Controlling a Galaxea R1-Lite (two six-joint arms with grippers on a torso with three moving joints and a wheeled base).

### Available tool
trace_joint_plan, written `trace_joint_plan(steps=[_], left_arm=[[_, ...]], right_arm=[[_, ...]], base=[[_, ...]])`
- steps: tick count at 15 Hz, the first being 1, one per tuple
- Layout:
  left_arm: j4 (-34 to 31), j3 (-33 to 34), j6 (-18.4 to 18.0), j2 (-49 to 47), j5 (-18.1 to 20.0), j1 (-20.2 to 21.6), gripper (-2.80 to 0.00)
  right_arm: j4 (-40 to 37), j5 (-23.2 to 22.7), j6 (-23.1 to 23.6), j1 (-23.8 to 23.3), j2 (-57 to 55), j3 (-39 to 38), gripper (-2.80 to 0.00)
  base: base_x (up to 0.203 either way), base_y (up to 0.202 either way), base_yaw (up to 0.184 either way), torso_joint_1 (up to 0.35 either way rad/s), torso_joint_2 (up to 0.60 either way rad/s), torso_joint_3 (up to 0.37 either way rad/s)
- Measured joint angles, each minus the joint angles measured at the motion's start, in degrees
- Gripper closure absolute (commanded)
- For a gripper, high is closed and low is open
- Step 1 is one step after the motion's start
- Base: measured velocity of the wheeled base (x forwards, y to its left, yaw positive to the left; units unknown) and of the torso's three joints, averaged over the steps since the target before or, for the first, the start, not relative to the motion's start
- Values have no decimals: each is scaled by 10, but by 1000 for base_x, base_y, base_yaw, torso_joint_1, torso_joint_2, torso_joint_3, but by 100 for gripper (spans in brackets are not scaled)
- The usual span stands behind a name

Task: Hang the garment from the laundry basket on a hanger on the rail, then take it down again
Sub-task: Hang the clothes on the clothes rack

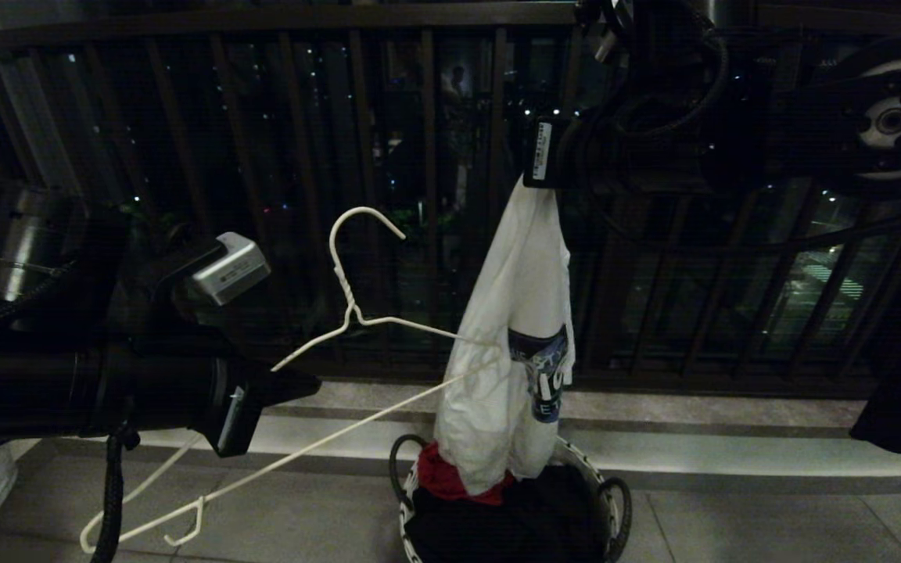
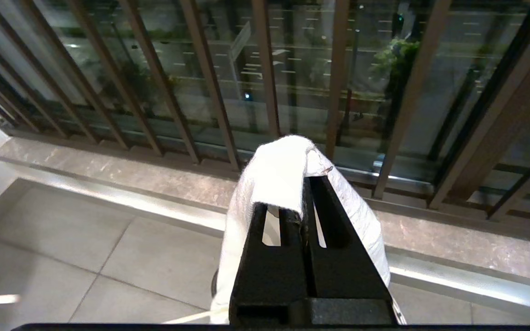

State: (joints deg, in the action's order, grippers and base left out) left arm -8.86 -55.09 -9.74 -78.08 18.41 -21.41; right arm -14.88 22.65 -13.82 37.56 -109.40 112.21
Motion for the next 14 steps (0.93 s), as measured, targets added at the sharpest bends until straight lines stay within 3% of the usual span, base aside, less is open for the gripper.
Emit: trace_joint_plan(steps=[3, 10, 14], left_arm=[[0, 1, -8, 19, -1, 16, 0], [37, -10, -30, 27, 0, 130, 0], [38, -16, -25, 26, 0, 141, 0]], right_arm=[[-2, 9, 0, -4, 1, -4, 0], [-4, 14, 0, -4, 0, -19, 0], [-4, 14, 1, -1, -3, -43, 0]], base=[[0, 0, 0, 0, 0, 0], [0, 0, 0, 0, 0, 0], [0, 0, 0, 0, 0, 0]])
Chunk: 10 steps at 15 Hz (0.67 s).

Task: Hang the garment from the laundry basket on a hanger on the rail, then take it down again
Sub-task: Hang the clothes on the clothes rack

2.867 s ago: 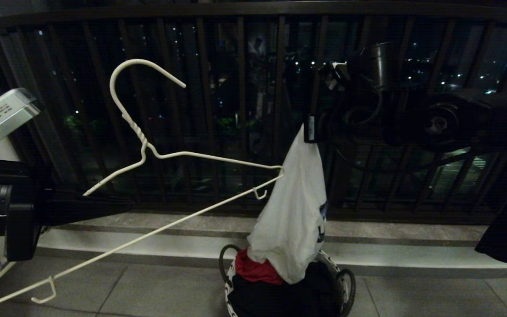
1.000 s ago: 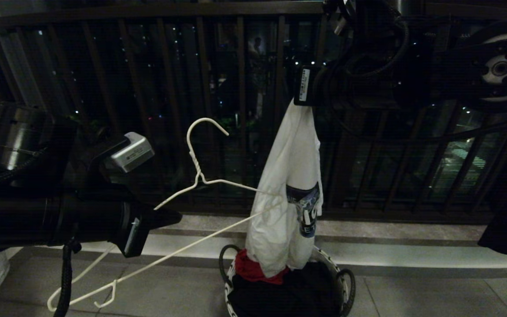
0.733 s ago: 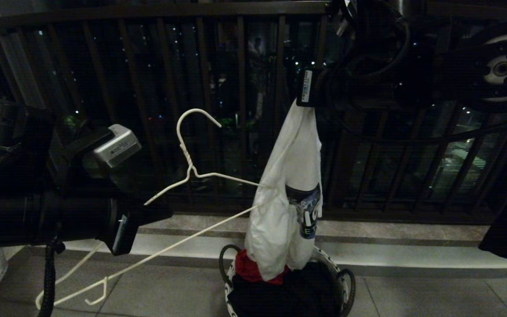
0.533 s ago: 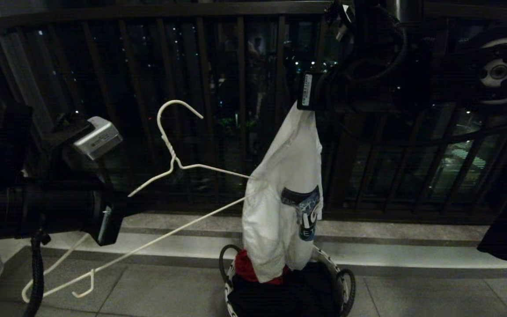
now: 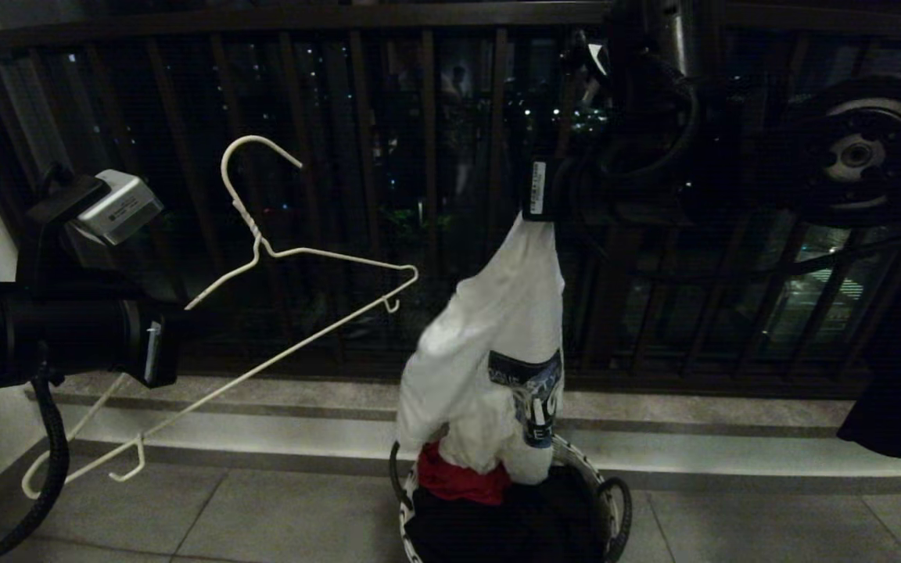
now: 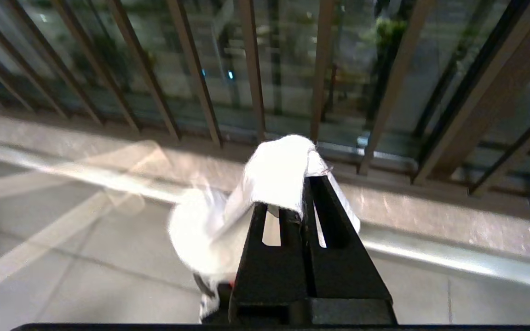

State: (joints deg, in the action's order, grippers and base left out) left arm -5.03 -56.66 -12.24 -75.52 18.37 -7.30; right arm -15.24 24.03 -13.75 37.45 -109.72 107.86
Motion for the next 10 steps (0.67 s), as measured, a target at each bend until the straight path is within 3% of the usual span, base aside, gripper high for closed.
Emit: trace_joint_plan(steps=[5, 10], left_arm=[[-2, 0, -1, 4, 9, 0, 0], [-59, -6, 0, 28, 105, -1, 0]], right_arm=[[-3, -1, 1, 1, -18, -17, 0], [-29, 1, 0, -1, -48, -7, 0]], base=[[0, 0, 0, 0, 0, 0], [0, 0, 0, 0, 0, 0]])
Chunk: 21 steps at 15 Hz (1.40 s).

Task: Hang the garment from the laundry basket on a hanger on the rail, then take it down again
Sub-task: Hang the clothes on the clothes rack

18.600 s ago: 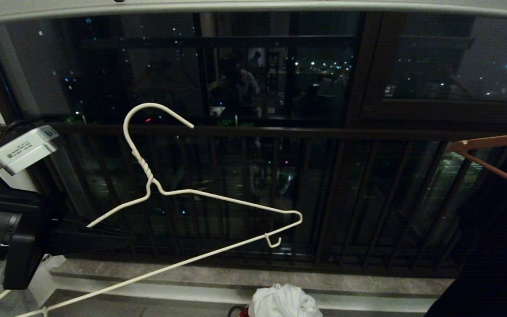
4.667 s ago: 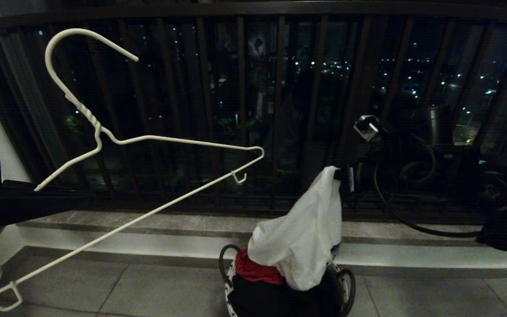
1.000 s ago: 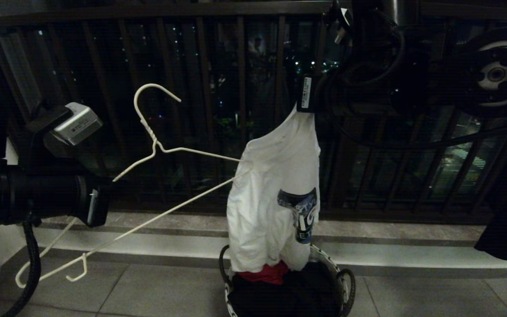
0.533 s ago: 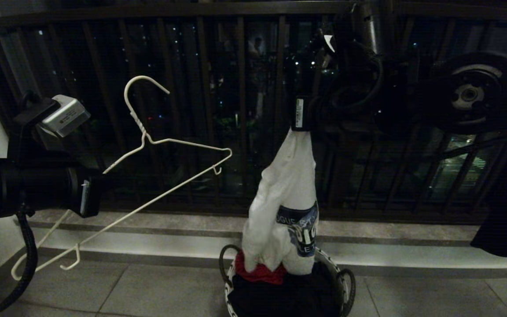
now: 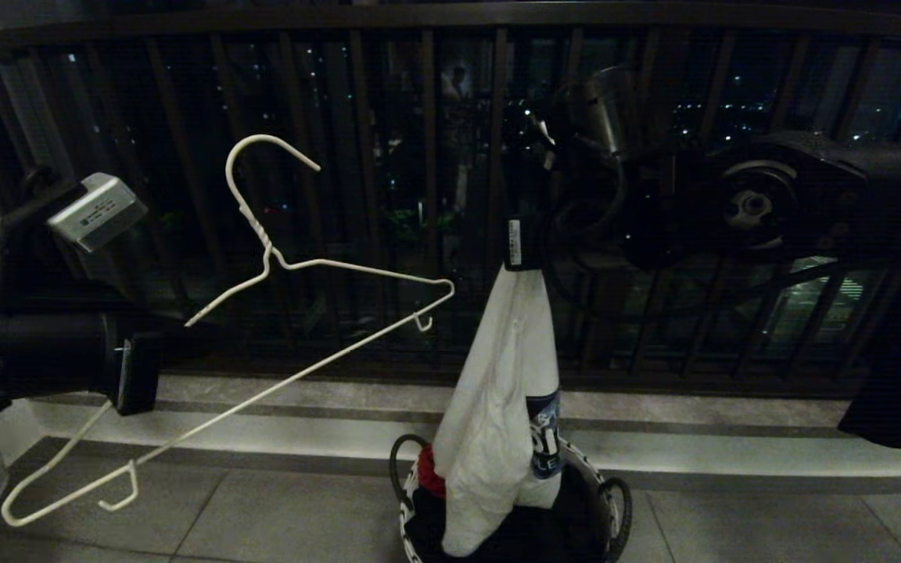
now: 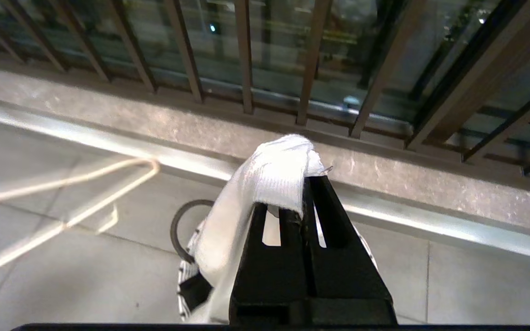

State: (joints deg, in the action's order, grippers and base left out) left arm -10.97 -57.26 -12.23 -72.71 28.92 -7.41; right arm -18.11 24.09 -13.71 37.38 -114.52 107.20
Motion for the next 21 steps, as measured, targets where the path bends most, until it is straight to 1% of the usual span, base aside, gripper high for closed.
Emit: trace_joint_plan(steps=[2, 3, 4, 5, 9, 11, 14, 18, 21], left_arm=[[-41, -12, -1, 10, 41, -2, 0], [-52, -14, -3, 13, 57, -3, 0], [-54, -16, -3, 16, 61, -4, 0], [-55, -16, -4, 19, 61, -5, 0], [-55, -10, -6, 21, 57, -36, 0], [-53, -7, -7, 19, 59, -45, 0], [-50, -4, -6, 11, 55, -61, 0], [-40, -2, -6, -11, 53, -65, 0], [-6, 9, -4, -23, 31, -65, 0]], right_arm=[[-20, 0, -1, -3, -14, 14, 0], [-28, 3, -1, -5, -21, 23, 0], [-35, 7, 0, -10, -28, 34, 0], [-43, 10, 0, -14, -33, 39, 0], [-48, 10, -1, -26, -46, 45, 0], [-49, 9, -3, -27, -48, 45, 0], [-51, 8, -21, -25, -48, 45, 0], [-61, 7, -35, -12, -47, 44, 0], [-62, 7, -39, -2, -47, 42, 0]], base=[[0, 0, 0, 0, 0, 0], [0, 0, 0, 0, 0, 0], [0, 0, 0, 0, 0, 0], [0, 0, 0, 0, 0, 0], [0, 0, 0, 0, 0, 0], [0, 0, 0, 0, 0, 0], [0, 0, 0, 0, 0, 0], [0, 0, 0, 0, 0, 0], [0, 0, 0, 0, 0, 0]])
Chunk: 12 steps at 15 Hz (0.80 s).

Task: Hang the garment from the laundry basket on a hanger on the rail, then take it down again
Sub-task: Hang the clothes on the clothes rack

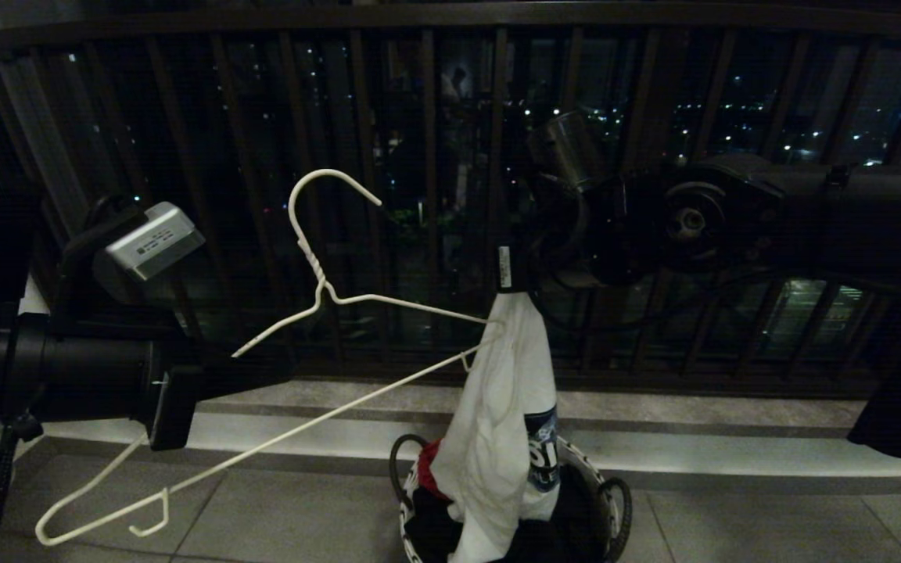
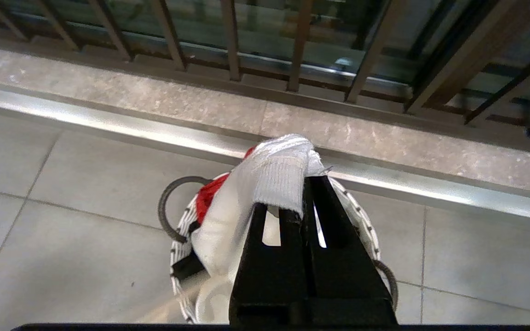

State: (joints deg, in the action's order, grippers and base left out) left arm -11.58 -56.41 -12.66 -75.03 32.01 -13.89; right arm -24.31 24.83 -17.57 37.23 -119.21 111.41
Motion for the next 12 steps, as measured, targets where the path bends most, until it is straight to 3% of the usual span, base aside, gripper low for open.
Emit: trace_joint_plan(steps=[9, 12], left_arm=[[10, 1, 9, -11, -13, 0, 0], [9, -10, 47, -10, -12, 0, 0]], right_arm=[[0, 0, -10, 21, 1, -2, 0], [0, 0, -10, 20, 0, -2, 0]], base=[[0, 0, 0, 0, 0, 0], [0, 0, 0, 0, 0, 0]])
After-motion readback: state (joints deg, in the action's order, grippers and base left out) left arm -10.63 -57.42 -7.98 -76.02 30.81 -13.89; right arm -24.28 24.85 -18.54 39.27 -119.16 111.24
